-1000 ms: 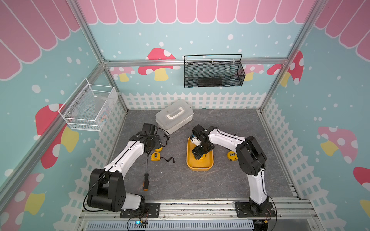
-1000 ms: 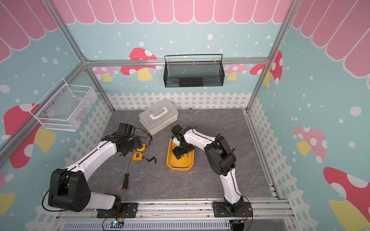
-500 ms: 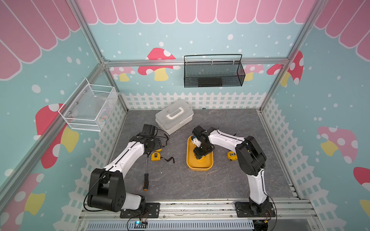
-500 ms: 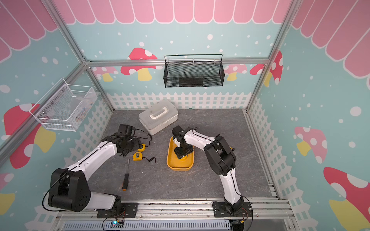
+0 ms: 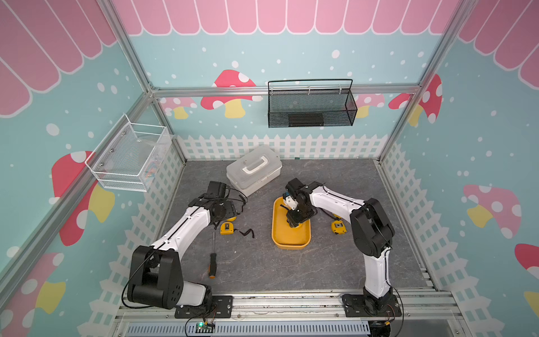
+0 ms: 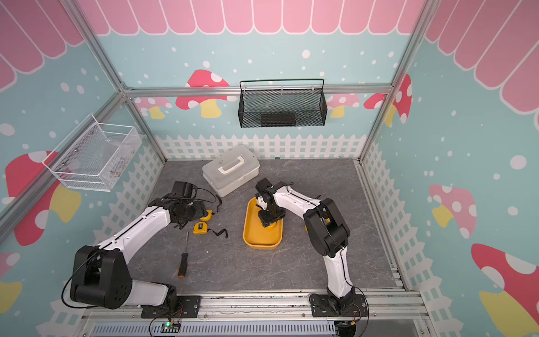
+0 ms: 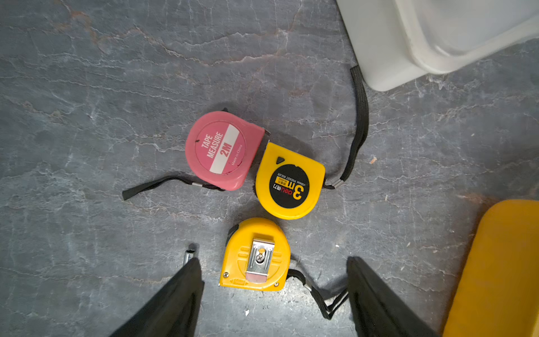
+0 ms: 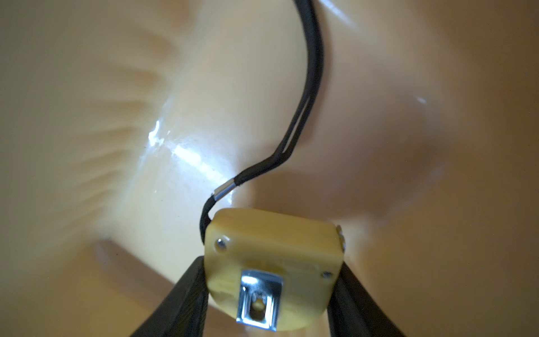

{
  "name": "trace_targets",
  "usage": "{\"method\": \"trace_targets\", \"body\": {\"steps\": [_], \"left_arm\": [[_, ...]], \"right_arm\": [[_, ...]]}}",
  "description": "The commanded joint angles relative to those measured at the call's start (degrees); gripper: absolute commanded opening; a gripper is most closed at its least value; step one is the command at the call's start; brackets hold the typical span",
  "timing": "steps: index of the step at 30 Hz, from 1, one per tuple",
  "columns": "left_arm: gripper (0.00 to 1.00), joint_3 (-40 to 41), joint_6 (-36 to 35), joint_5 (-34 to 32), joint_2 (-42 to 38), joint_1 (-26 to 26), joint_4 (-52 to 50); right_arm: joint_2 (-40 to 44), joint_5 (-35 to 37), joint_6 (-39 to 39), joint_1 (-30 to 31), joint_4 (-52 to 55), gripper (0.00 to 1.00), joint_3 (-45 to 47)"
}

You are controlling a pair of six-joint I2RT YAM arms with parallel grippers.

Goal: Take the tape measure out of the storage box
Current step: Pick up the tape measure from the storage box, then place the tape measure at the center of the board.

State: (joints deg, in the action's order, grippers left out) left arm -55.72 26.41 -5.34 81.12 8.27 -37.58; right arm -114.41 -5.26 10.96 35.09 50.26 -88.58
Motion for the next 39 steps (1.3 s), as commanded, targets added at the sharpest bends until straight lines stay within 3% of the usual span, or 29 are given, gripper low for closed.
{"method": "trace_targets", "body": {"steps": [1,17,34,39], "left_arm": [[0.79,-0.97,0.04,0.74,0.33,-0.36,0.70],[0.79,-0.08,0.04,0.40,-0.61,-0.43,0.63],[0.79,-0.15,-0.51,0.41,-1.07,-0.43,0.01],[0.79,-0.13,-0.48,0.75,-1.14,-0.36,-0.10]], "right_arm": [[4.57,-0.02,-2.30,-1.86,1.54,0.54,-3.04],[9.48,3.47,-5.85,-14.78,2.05,0.54,-2.74],[2.23,6.96,-3.71,-32.35,-2.95,0.54,1.36],[-0.07,8.26,-1.63,-34.50,-4.99,0.54,1.69]]}}
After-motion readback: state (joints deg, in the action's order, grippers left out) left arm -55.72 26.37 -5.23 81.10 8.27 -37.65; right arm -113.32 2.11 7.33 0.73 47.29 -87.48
